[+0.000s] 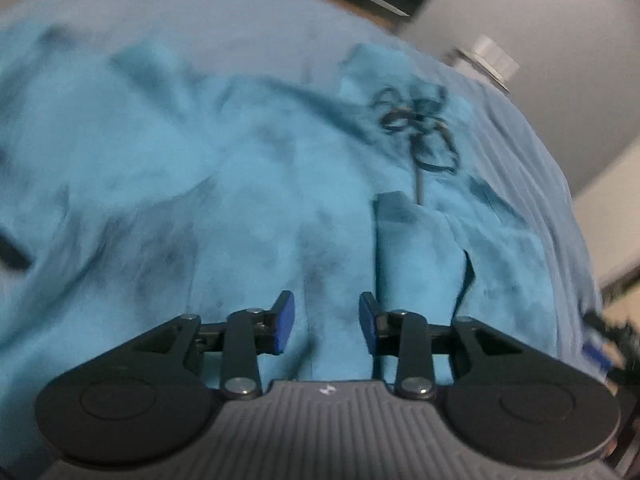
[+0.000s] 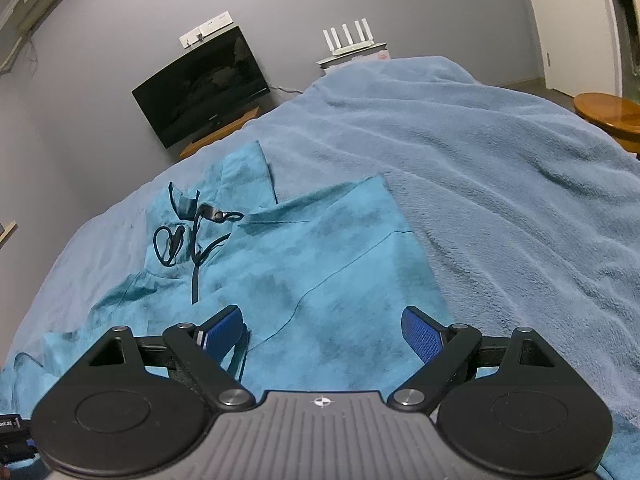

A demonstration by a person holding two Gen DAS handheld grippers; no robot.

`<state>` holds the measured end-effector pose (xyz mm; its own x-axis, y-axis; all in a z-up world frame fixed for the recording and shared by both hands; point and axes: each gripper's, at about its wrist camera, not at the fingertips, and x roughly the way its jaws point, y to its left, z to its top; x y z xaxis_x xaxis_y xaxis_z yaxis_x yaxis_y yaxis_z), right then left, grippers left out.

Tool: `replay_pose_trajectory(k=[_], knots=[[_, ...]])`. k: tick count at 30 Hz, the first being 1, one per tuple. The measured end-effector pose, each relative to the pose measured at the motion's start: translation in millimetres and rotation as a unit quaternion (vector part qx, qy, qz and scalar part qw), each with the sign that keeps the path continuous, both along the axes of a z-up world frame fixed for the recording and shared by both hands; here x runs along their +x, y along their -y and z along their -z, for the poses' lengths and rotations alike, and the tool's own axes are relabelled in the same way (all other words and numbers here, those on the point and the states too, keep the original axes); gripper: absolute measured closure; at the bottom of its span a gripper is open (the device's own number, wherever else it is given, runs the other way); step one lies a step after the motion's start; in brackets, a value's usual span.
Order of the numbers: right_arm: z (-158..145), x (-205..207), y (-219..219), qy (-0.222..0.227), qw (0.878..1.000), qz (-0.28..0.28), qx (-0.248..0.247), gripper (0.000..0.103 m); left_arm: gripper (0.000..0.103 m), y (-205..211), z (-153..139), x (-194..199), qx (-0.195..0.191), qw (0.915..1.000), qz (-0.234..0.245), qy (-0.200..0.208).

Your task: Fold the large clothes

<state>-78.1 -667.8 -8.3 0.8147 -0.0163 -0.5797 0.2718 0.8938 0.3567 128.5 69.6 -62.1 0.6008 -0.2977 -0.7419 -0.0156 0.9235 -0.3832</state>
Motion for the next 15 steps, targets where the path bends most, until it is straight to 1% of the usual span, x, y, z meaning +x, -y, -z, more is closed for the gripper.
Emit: replay_pose_trajectory(k=[1, 2, 3, 4, 5, 6, 8, 10, 11, 12, 13, 15], knots=[[0.2, 0.7, -1.0, -0.001, 1.0, -0.001, -0.001, 0.014, 0.055, 14.7, -6.5, 0.2, 0.025, 0.9992, 0.028, 0.017], [-0.4, 0.4, -2.0, -0.002, 1.0, -0.001, -0.003, 0.014, 0.049, 31.6, -12.6, 0.8, 0.054, 0.9964, 0.055, 0.034], [-0.6, 0.9, -2.8, -0.002, 1.0, -0.003, -0.004, 0.014, 0.031, 49.7, -17.3, 2.6, 0.085, 0.9921, 0.077, 0.052], [-0.6, 1.2, -3.5, -0.003, 1.0, -0.003, -0.006, 0.014, 0.016, 68.3, -21.6, 2.1, 0.115, 0.9861, 0.096, 0.071], [-0.8, 1.5, -4.2, -0.003, 1.0, -0.003, -0.007, 0.014, 0.013, 86.8, -24.4, 1.2, 0.144, 0.978, 0.119, 0.092], [-0.3, 1.8, -4.6, -0.003, 1.0, -0.003, -0.007, 0.014, 0.012, 104.0, -24.1, -0.5, 0.167, 0.9686, 0.147, 0.111], [-0.7, 1.6, -4.7, -0.003, 1.0, -0.002, -0.007, 0.013, 0.012, 133.9, -18.8, 0.3, 0.203, 0.952, 0.196, 0.117], [0.2, 2.0, -3.0, -0.004, 1.0, -0.002, -0.005, 0.013, 0.012, 163.0, -8.2, -2.4, 0.238, 0.9309, 0.252, 0.114], [1.1, 2.7, -2.5, -0.004, 1.0, -0.001, -0.004, 0.013, 0.012, 175.3, -1.7, -5.0, 0.256, 0.9189, 0.279, 0.11], [1.9, 3.4, -2.4, -0.005, 1.0, -0.001, -0.003, 0.013, 0.012, 189.2, 6.3, -6.8, 0.278, 0.9033, 0.31, 0.102], [3.1, 4.3, -2.2, -0.006, 1.0, -0.002, -0.003, 0.013, 0.012, 197.2, 13.0, -11.9, 0.294, 0.8903, 0.334, 0.095], [5.0, 6.2, -2.9, -0.008, 1.0, -0.004, -0.003, 0.013, 0.013, 212.2, 27.3, -22.1, 0.324, 0.867, 0.37, 0.08]])
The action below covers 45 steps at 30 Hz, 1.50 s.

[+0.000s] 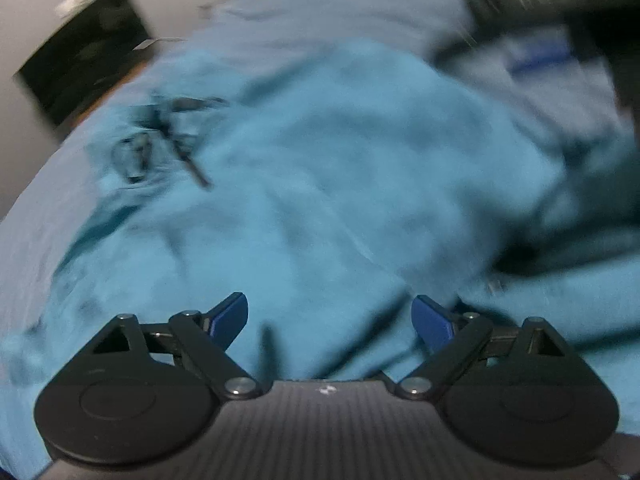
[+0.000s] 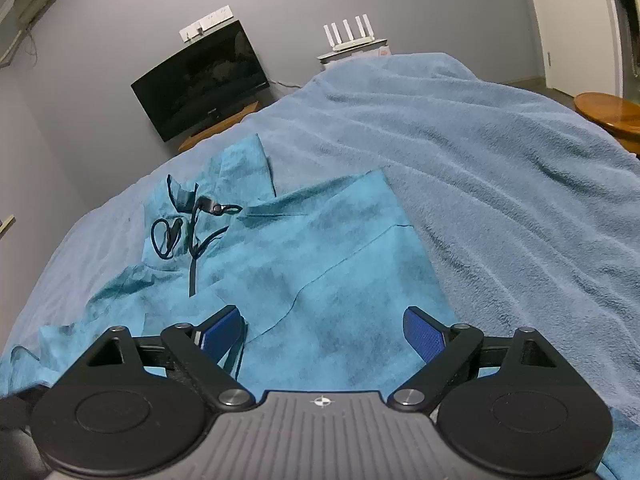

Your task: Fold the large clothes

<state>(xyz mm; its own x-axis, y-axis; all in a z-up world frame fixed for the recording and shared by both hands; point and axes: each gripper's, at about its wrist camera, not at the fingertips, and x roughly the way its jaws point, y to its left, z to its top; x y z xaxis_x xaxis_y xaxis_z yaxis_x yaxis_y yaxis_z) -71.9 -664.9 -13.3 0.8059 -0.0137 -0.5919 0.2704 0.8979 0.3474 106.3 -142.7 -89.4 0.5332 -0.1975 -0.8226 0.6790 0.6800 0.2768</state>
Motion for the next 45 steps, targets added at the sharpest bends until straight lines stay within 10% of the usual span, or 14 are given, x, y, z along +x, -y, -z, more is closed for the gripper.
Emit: replay_pose_trajectory(k=[4, 8, 17, 20, 26, 34, 37, 41, 45], knots=[[3.0, 4.0, -0.8, -0.005, 1.0, -0.004, -0.001, 0.013, 0.082, 2.0, 14.3, 7.7, 0.024, 0.9994, -0.025, -0.01], [4.7, 5.0, 0.1, -0.006, 1.0, -0.004, 0.001, 0.013, 0.093, -46.1, -14.4, 19.4, -0.102, 0.987, -0.124, -0.007], [9.4, 10.7, -0.2, -0.015, 1.0, -0.006, 0.002, 0.013, 0.093, -192.1, -32.3, 20.0, -0.304, 0.868, -0.389, -0.051], [9.4, 10.9, -2.0, -0.017, 1.0, -0.006, -0.001, 0.013, 0.093, -203.2, -25.8, 13.8, -0.315, 0.8495, -0.418, -0.065], [9.0, 9.2, -2.4, -0.018, 1.0, -0.001, -0.001, 0.013, 0.09, -206.7, -29.0, 3.8, -0.292, 0.8485, -0.439, -0.046], [11.3, 12.4, -6.9, -0.027, 0.999, -0.012, -0.012, 0.006, 0.024, -206.0, -30.9, 3.2, -0.272, 0.848, -0.453, -0.039], [17.1, 20.9, -15.9, -0.06, 0.997, -0.039, -0.021, 0.002, 0.024, -207.1, -22.8, 13.1, -0.255, 0.8455, -0.464, -0.065], [16.0, 20.9, -23.7, -0.059, 0.996, -0.056, -0.033, 0.002, 0.024, -214.0, -54.3, 1.8, -0.282, 0.849, -0.447, 0.005], [5.8, 12.5, -25.5, -0.016, 0.997, -0.066, -0.032, 0.002, 0.0, -220.2, -104.2, -8.8, -0.181, 0.8663, -0.433, 0.171]])
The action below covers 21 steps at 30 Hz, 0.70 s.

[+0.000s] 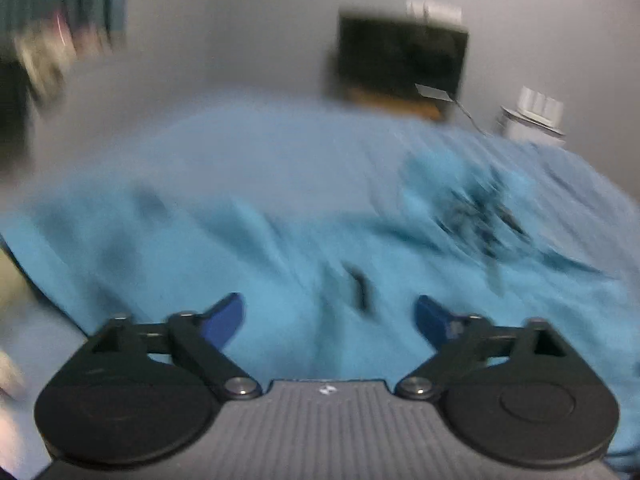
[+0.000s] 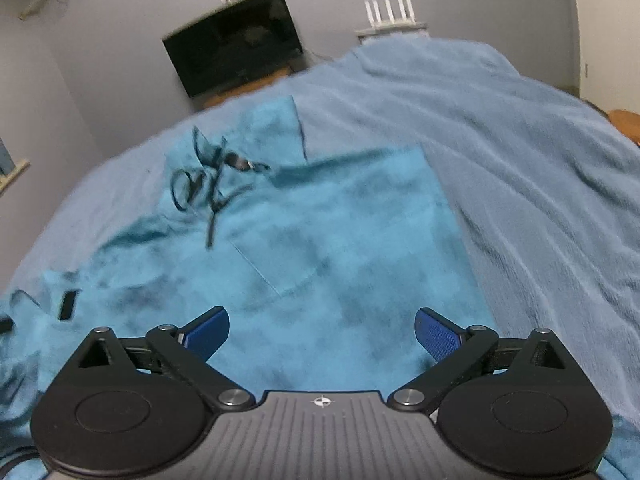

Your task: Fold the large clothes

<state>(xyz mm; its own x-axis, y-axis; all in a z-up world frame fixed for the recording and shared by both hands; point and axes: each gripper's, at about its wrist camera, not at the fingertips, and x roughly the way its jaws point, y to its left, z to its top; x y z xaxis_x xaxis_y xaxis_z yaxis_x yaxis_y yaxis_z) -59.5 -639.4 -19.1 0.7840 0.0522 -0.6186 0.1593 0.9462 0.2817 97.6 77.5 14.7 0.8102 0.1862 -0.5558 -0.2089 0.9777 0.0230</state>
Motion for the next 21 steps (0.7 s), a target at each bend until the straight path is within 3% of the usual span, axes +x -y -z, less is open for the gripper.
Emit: replay_pose_trajectory(k=[2, 4, 7, 9, 11, 13, 15, 16, 18, 21], knots=[[-8.4, -4.7, -1.9, 0.032, 0.999, -0.016, 0.007, 0.0, 0.0, -10.5, -13.9, -0.7, 0.082, 0.9956, -0.032, 0.031], [-20.8, -8.5, -4.0, 0.063, 0.998, -0.026, 0.009, 0.0, 0.0, -31.7, -21.2, 1.6, 0.106, 0.9928, -0.043, 0.034], [-36.2, -11.5, -5.7, 0.09, 0.995, -0.031, 0.005, 0.0, 0.0, -78.0, -23.3, 3.7, 0.063, 0.9947, -0.079, 0.019], [-47.3, -13.3, -8.3, 0.101, 0.995, -0.014, -0.02, 0.0, 0.0, -105.5, -19.5, 3.5, 0.055, 0.9934, -0.1, 0.008], [-59.0, -12.6, -17.3, 0.107, 0.991, 0.019, -0.082, 0.0, 0.0, -128.3, -14.3, 2.1, 0.053, 0.9923, -0.112, -0.001], [-67.3, -13.4, -31.9, 0.133, 0.976, 0.028, -0.17, 0.0, 0.0, -153.0, -6.0, -0.9, 0.044, 0.9911, -0.126, -0.003], [-72.1, -11.4, -47.1, 0.143, 0.96, 0.002, -0.242, 0.0, 0.0, -177.0, 5.5, -0.6, 0.019, 0.9886, -0.149, -0.007], [-73.0, -10.1, -52.2, 0.14, 0.957, -0.018, -0.254, 0.0, 0.0, -187.9, 11.3, -3.0, 0.007, 0.9866, -0.163, -0.009], [-72.2, -7.1, -56.7, 0.135, 0.961, -0.049, -0.237, 0.0, 0.0, -211.4, 24.5, -6.1, -0.017, 0.9812, -0.192, -0.012], [-61.3, 2.6, -51.4, 0.102, 0.982, -0.076, -0.142, 0.0, 0.0, -242.6, 38.8, -6.1, -0.023, 0.9723, -0.232, -0.011]])
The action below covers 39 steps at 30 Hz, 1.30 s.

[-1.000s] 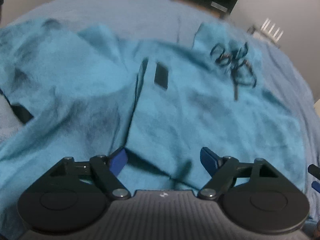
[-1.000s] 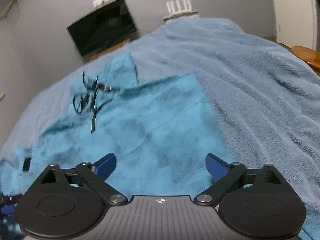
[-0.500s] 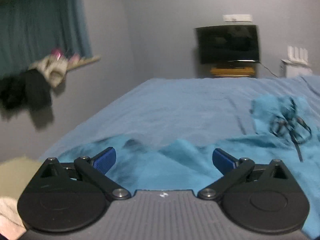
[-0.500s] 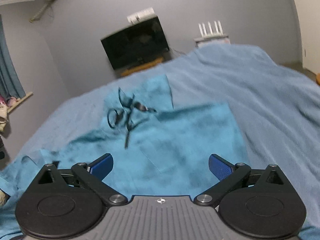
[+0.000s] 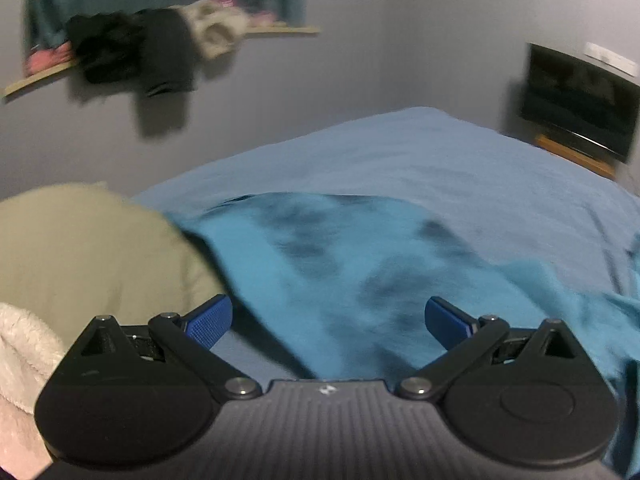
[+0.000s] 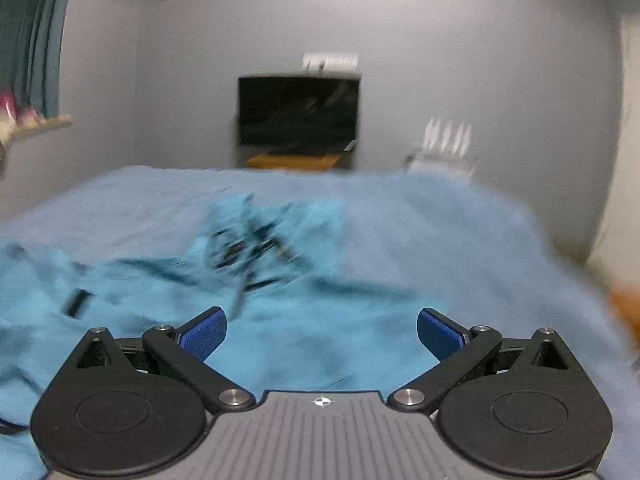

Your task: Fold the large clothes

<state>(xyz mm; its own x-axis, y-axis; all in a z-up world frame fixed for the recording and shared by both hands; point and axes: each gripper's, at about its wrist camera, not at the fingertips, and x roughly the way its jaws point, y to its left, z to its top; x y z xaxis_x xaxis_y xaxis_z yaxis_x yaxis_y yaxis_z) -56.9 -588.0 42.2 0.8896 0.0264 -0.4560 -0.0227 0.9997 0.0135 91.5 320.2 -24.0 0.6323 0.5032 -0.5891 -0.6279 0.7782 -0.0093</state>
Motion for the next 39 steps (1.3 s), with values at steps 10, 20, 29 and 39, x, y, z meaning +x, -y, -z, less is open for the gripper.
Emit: replay_pose_trajectory(k=[10, 20, 29, 39], knots=[[32.2, 14.5, 14.3, -0.076, 0.994, 0.005, 0.075, 0.003, 0.0, -66.0, 15.7, 23.1, 0.015, 0.9995, -0.008, -0.028], [31.8, 21.0, 35.2, -0.028, 0.997, 0.075, 0.02, 0.01, 0.0, -115.1, 40.1, 33.6, -0.02, 0.9991, -0.036, -0.01], [50.2, 29.3, 29.6, -0.055, 0.996, 0.022, 0.06, 0.008, 0.093, -117.1, 36.3, 36.5, -0.075, 0.9967, 0.004, 0.028], [51.4, 26.1, 22.1, -0.056, 0.997, -0.005, 0.055, 0.004, 0.103, -44.0, -40.2, 3.1, -0.019, 0.9737, 0.147, 0.173]])
